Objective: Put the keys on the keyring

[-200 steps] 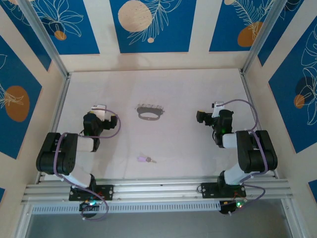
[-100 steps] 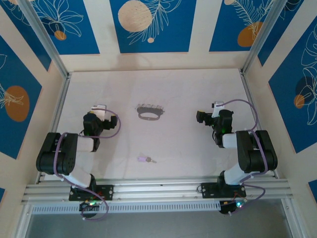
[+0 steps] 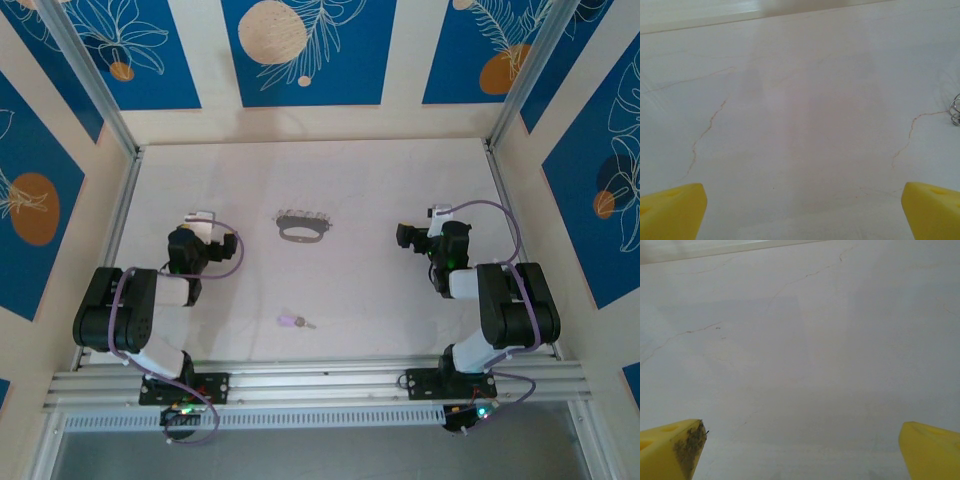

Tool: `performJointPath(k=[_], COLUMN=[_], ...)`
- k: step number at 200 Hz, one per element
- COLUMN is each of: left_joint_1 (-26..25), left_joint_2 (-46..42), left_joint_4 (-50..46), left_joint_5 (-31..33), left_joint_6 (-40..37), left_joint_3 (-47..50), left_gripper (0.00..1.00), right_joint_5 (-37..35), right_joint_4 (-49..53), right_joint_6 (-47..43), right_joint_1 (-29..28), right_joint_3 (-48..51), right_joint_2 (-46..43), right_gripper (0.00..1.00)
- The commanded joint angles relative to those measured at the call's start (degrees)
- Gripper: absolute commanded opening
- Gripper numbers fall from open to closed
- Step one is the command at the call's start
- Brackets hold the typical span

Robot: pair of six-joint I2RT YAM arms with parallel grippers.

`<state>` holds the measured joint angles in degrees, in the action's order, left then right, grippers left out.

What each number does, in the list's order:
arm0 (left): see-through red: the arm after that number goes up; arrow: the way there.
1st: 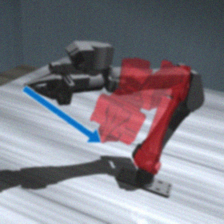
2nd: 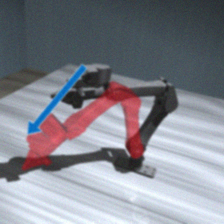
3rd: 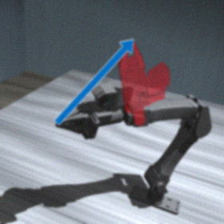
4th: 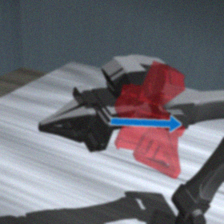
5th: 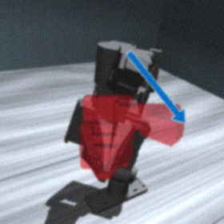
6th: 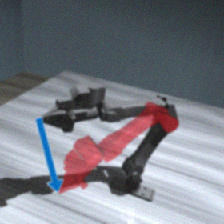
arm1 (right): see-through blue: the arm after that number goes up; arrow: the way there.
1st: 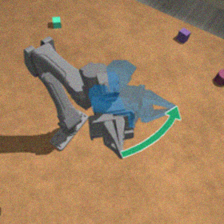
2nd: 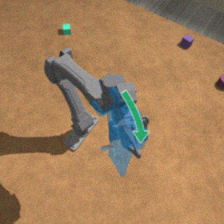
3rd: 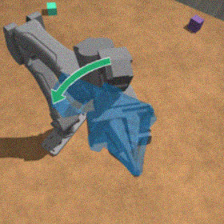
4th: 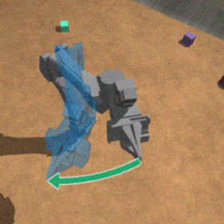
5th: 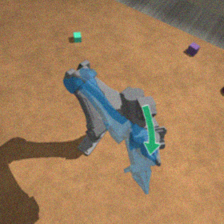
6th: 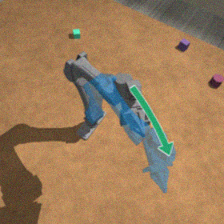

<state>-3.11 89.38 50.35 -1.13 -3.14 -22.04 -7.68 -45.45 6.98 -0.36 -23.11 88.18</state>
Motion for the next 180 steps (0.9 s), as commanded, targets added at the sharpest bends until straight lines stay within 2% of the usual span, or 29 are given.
performJointPath(k=[1, 9, 26, 38, 59, 87, 114, 139, 180], left_joint_1=[0.66, 0.46, 0.21, 0.21, 0.21, 0.21, 0.0, -2.06, -7.83], left_joint_2=[-0.62, -1.8, -6.11, -8.81, -13.71, -19.79, -22.5, -24.3, -24.4], left_joint_4=[1.95, 1.26, -4.51, -9.55, -15.01, -23.82, -33.24, -35.79, -43.82], left_joint_5=[-3.47, -5.25, -1.5, -1.12, 1.61, 5.68, 1.36, -1.31, -1.13], left_joint_6=[-0.3, -1.43, -0.17, -0.09, 1.24, 9.45, 17.91, 22.92, 25.56], left_joint_3=[0.24, 0.47, -0.76, -2.34, -3.78, -7.59, -13.12, -14.64, -17.32], left_gripper=[1.0, 1.0, 1.0, 1.0, 1.0, 1.0, 1.0, 1.0, 1.0], right_joint_5=[0.28, 0.41, -0.9, -1.69, -2.12, 1.63, 6.98, 13.53, 18.38], right_joint_4=[-1.63, 0.44, 10.5, 17.25, 25.05, 36.79, 46.5, 47.6, 50.68], right_joint_6=[-0.63, -1.18, -2.6, -2.1, 3.35, 13.67, 23.2, 26.02, 25.35], right_joint_1=[0.05, -0.36, -1.85, -2.23, -1.76, 0.1, 2.64, 3.09, -2.8], right_joint_3=[-0.23, -0.88, -4.47, -7.03, -9.79, -15.68, -21.84, -23.97, -26.43], right_joint_2=[-1.27, -2.42, -6.95, -10.15, -15.53, -20.16, -19.87, -17.93, -11.67], right_gripper=[0.97, 0.94, 0.92, 0.89, 0.9, 0.98, 0.99, 0.99, 0.98])
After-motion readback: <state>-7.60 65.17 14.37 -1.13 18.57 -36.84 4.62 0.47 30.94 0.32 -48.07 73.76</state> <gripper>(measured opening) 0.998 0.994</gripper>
